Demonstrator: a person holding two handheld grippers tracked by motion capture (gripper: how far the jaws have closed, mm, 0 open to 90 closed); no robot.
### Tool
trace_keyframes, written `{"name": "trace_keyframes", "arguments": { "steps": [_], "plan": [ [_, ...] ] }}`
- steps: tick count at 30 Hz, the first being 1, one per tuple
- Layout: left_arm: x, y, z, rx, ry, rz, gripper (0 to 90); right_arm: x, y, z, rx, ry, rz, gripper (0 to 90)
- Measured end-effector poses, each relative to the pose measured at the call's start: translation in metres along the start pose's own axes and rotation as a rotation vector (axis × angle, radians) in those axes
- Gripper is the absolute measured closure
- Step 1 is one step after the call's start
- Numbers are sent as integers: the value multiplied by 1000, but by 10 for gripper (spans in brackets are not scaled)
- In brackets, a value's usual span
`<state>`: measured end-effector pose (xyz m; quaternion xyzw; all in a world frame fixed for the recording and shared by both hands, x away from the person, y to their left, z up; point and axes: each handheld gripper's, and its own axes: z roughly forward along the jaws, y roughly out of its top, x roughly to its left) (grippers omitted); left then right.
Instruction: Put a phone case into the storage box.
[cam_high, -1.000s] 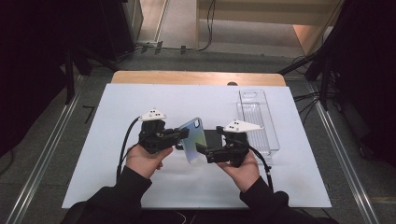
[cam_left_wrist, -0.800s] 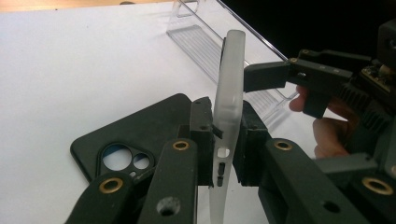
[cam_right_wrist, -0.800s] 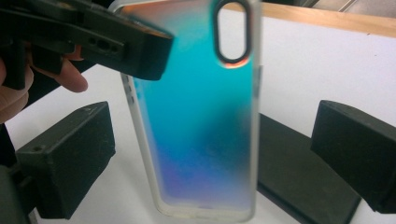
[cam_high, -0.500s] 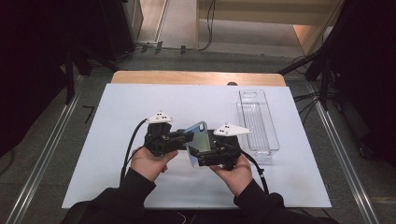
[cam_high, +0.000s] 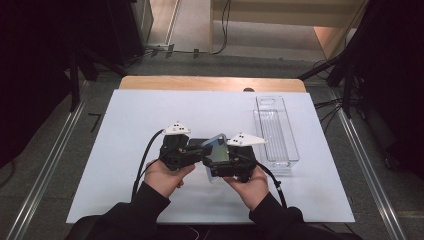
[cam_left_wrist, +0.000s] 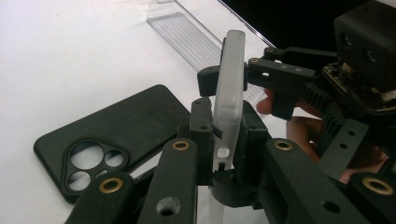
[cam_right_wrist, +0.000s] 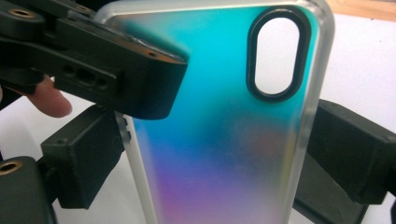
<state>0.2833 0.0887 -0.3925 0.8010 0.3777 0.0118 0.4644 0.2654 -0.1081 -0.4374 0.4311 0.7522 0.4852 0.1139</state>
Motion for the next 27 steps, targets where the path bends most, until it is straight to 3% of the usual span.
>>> {"name": "trace_keyframes", "arguments": {
  "steps": [2,4,27],
  "plan": [
    [0,0,0,2,1,2,807,-1,0,0,1,32,2,138],
    [1,0,0,1,0,-1,807,0,-1,0,0,34,-7,150],
    [-2,0,0,-16,25,-12,805,1,0,2,-10,24,5,145]
  ]
}}
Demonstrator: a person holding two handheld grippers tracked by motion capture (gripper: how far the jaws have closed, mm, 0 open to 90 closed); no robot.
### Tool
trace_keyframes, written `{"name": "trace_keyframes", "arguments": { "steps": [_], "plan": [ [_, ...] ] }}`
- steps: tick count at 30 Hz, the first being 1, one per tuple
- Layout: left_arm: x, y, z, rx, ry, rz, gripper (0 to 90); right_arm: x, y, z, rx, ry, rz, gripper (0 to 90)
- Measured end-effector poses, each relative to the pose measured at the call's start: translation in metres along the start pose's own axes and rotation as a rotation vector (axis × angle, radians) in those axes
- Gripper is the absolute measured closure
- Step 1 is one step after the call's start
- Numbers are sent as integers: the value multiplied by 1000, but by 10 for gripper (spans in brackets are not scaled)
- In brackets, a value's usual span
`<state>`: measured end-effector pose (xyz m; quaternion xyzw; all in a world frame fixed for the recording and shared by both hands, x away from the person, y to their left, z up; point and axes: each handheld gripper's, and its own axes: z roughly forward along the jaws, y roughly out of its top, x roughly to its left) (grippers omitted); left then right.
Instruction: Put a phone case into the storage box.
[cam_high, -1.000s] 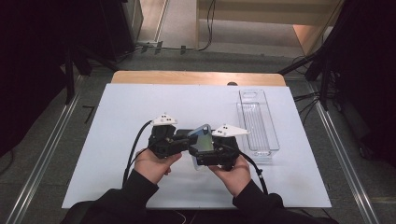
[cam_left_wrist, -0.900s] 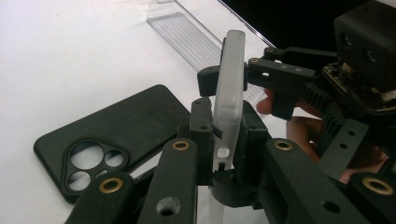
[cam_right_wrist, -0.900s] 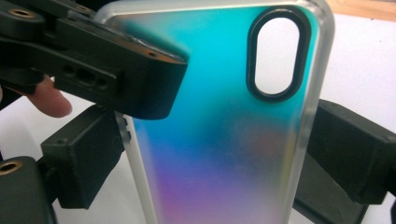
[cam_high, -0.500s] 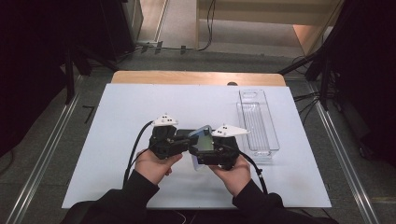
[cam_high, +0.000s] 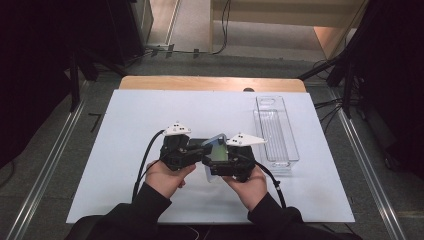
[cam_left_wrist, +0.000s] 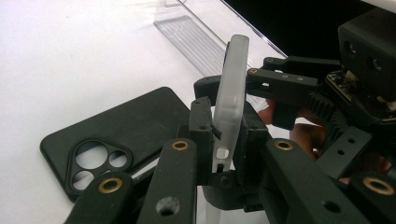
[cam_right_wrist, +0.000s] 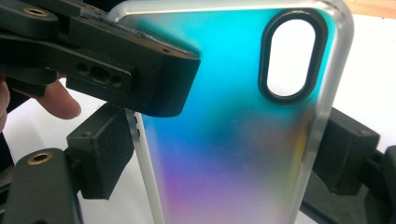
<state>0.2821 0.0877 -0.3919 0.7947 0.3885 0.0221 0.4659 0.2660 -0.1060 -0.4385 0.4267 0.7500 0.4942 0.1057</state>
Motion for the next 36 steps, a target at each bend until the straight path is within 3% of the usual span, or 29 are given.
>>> {"name": "trace_keyframes", "arguments": {
  "steps": [16,25,29,36],
  "plan": [
    [0,1,-3,-10,-28,1,785,0,2,-1,0,13,-23,162],
    [-1,3,-7,-15,-17,11,554,-1,3,-1,4,15,-37,162],
    [3,5,-13,-15,-33,4,511,-7,2,-3,9,6,-27,162],
    [4,9,-23,-13,-47,24,448,-19,3,-8,5,-16,-6,161]
  ]
}}
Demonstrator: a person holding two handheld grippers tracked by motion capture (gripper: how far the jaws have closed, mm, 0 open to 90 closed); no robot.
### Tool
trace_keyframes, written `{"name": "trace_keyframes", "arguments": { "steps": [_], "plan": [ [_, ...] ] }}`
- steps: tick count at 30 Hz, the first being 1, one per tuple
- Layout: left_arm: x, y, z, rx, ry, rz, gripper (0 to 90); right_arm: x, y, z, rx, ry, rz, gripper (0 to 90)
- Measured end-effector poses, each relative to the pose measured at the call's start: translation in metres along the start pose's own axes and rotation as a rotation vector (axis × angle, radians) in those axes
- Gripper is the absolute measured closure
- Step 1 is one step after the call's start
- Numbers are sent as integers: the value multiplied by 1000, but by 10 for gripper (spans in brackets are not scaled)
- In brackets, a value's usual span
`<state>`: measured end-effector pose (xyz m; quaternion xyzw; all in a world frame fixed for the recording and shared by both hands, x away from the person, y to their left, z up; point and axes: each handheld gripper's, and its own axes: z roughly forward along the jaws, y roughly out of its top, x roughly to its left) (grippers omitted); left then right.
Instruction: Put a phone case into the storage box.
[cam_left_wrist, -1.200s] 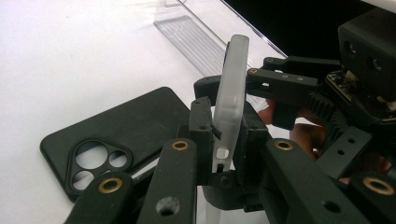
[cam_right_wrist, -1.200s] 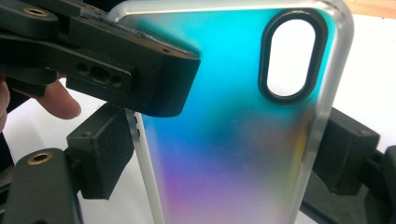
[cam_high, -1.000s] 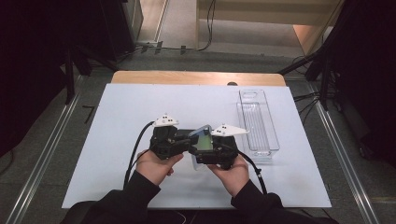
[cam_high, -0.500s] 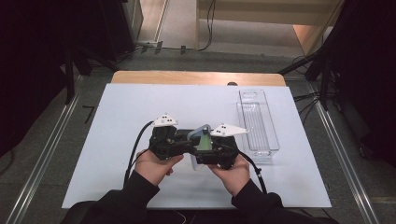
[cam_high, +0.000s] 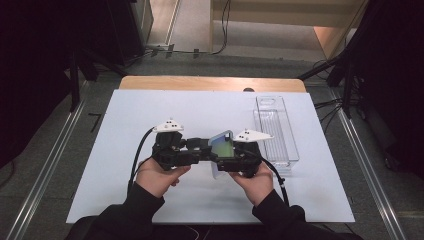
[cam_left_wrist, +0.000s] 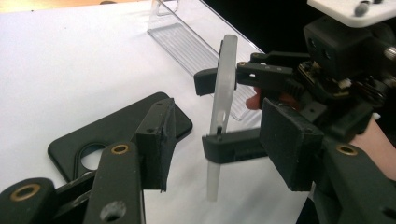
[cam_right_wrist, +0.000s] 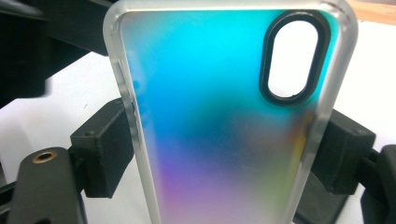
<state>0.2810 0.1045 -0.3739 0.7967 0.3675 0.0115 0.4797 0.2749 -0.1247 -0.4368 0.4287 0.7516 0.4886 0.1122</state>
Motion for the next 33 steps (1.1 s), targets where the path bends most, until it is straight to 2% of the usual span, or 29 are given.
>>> {"name": "trace_keyframes", "arguments": {
  "steps": [4,7,10,14,16,18,23,28,33],
  "plan": [
    [6,0,-3,20,-29,20,380,-8,1,-3,7,-11,13,161],
    [10,-2,-7,18,-31,45,377,-15,3,-7,7,-12,22,161],
    [16,-4,-9,29,-51,64,337,-20,6,-12,-1,-7,15,161],
    [25,-10,-8,41,-82,71,308,-27,10,-18,10,27,17,161],
    [29,-14,-6,59,-98,103,305,-29,11,-20,12,41,11,160],
    [33,-18,-5,65,-86,136,305,-31,13,-23,12,56,10,160],
    [40,-27,-3,69,-92,138,305,-36,18,-33,5,81,-5,160],
    [45,-37,-5,75,-62,155,306,-42,22,-42,9,104,-15,161],
    [50,-47,-9,97,-47,187,305,-51,26,-52,1,108,2,160]
  ]
}}
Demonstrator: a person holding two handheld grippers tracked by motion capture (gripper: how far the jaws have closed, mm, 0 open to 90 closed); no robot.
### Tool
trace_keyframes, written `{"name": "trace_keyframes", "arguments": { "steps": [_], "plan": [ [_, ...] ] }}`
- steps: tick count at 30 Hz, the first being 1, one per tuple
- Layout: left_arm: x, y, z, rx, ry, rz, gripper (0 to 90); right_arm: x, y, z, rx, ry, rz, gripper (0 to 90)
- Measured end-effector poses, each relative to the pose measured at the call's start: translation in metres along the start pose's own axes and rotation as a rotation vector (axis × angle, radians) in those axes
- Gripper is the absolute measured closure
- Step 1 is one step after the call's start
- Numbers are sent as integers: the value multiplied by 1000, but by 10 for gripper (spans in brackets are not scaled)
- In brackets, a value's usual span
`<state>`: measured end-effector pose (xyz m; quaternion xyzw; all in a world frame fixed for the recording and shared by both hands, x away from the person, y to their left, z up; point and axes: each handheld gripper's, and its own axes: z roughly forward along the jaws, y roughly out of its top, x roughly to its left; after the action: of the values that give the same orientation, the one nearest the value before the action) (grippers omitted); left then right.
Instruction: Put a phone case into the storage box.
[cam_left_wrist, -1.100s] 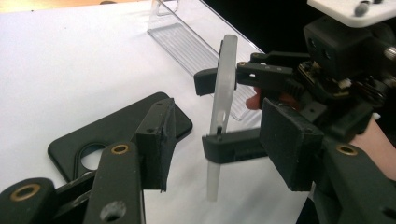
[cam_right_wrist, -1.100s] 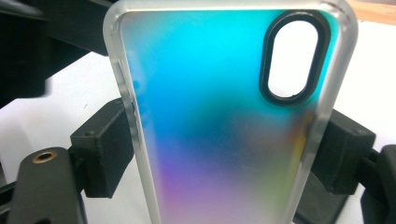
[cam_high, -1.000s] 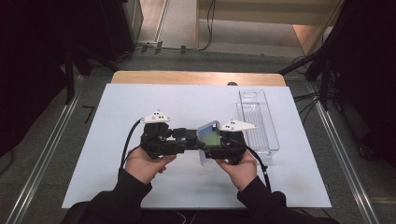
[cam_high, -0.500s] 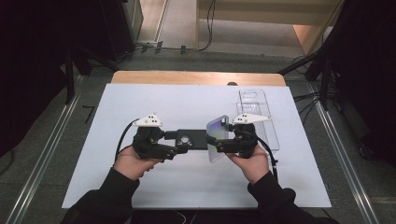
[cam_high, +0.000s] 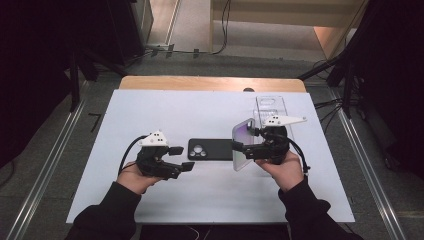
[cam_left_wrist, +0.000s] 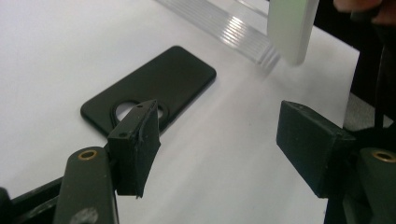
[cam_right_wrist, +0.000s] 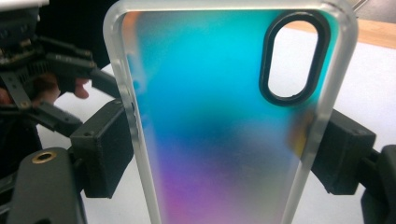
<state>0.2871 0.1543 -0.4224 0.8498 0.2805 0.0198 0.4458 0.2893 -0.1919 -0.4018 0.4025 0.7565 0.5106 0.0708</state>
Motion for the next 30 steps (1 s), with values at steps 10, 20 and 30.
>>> {"name": "trace_keyframes", "arguments": {
  "steps": [10,20,30],
  "plan": [
    [10,-22,-8,66,26,6,305,-15,13,-20,-12,-22,10,160],
    [15,-32,-12,76,49,-32,305,-40,27,-49,-56,-97,59,160],
    [14,-37,-18,47,78,-64,305,-68,29,-59,-102,-194,120,160]
  ]
}}
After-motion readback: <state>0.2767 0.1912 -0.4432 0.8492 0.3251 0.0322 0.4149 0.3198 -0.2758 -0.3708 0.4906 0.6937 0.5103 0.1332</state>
